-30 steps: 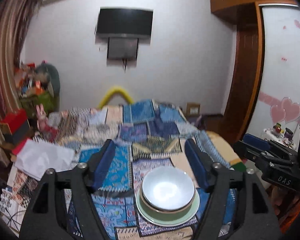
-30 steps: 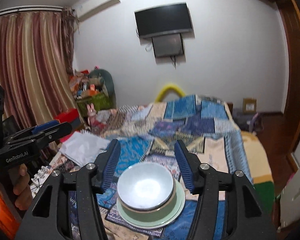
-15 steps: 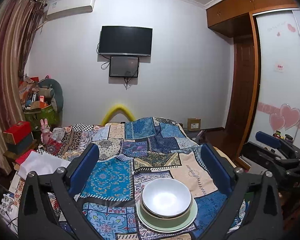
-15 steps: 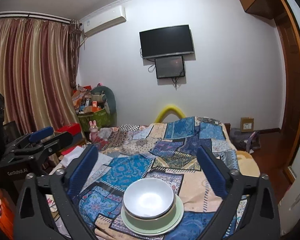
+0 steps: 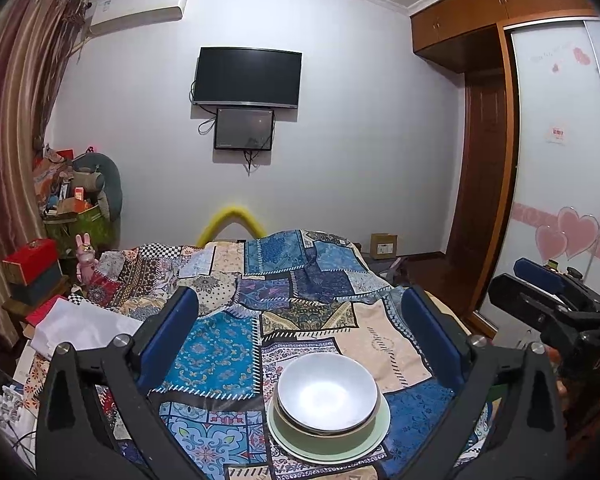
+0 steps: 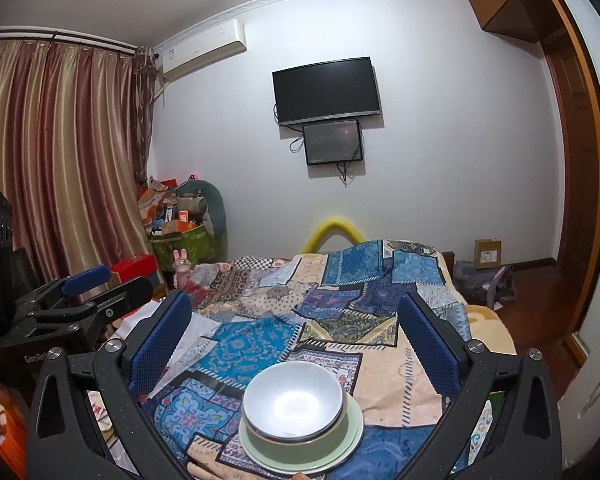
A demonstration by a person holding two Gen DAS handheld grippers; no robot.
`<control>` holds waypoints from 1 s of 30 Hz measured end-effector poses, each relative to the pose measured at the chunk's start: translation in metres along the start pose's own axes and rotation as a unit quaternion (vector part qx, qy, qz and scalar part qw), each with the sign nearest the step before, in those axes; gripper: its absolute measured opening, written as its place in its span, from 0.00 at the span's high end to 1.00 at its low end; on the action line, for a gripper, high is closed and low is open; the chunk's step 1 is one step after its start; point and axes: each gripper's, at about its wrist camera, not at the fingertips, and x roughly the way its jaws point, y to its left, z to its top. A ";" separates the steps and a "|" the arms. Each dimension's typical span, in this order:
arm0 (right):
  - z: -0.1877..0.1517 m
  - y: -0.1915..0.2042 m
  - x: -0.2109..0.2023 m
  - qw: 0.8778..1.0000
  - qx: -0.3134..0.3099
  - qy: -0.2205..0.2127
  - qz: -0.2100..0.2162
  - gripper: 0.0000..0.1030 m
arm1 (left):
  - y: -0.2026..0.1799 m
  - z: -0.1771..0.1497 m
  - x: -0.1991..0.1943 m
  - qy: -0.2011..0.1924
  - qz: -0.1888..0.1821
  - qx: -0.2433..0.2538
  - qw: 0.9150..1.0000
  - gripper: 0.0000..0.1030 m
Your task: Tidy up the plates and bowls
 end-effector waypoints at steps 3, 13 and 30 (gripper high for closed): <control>-0.001 -0.001 0.000 1.000 0.003 0.002 0.000 0.00 | -0.001 -0.002 0.001 0.001 0.000 -0.001 1.000 0.00; -0.002 -0.001 -0.001 1.000 0.005 0.007 0.000 0.00 | -0.001 -0.003 0.003 0.005 -0.001 0.000 1.000 0.00; -0.002 -0.002 -0.001 1.000 0.007 0.008 -0.002 0.00 | 0.000 -0.004 0.006 0.011 -0.012 0.000 1.000 0.00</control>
